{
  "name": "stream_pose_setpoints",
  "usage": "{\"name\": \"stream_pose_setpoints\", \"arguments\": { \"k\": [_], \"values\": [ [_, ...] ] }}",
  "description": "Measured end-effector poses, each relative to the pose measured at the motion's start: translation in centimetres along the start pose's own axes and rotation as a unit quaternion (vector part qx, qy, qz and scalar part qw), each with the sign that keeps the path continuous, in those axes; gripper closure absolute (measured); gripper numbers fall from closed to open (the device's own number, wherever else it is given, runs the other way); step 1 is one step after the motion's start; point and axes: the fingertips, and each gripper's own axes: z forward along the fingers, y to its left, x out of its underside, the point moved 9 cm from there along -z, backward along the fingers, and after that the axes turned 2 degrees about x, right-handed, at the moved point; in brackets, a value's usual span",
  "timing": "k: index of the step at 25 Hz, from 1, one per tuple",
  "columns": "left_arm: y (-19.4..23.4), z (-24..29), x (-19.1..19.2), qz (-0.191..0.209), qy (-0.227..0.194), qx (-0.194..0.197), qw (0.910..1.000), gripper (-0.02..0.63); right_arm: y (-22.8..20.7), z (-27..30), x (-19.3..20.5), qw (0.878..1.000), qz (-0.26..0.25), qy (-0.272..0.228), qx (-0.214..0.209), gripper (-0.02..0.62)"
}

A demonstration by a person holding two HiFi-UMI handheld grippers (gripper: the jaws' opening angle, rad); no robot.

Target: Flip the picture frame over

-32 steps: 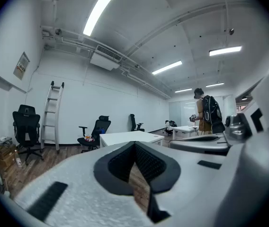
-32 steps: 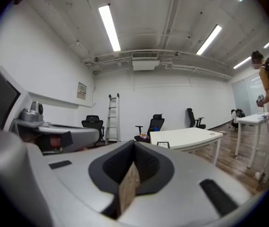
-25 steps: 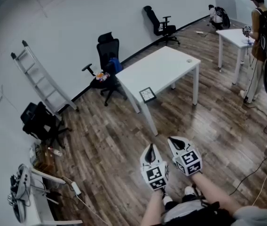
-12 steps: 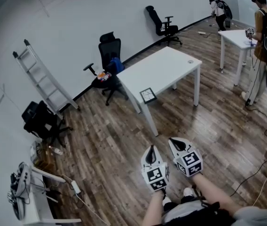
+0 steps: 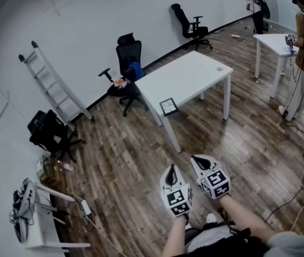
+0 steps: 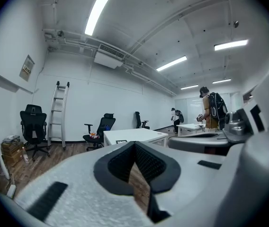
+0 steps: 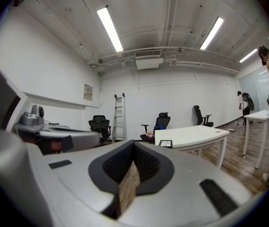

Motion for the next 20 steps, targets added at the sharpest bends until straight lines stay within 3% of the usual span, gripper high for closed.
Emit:
{"name": "stream_pose_setpoints", "arguments": {
  "k": [15, 20],
  "values": [
    [-1.0, 1.0, 0.4, 0.004, 0.005, -0.006, 1.0, 0.604, -1.7, 0.3, 0.4, 1.0, 0.015, 0.0, -0.006, 0.591],
    [0.3, 2.8, 0.1, -0.015, -0.006, 0.003, 0.9999, 0.604, -1.8, 2.2, 0.4, 1.0, 0.012, 0.007, 0.002, 0.591]
  ]
}}
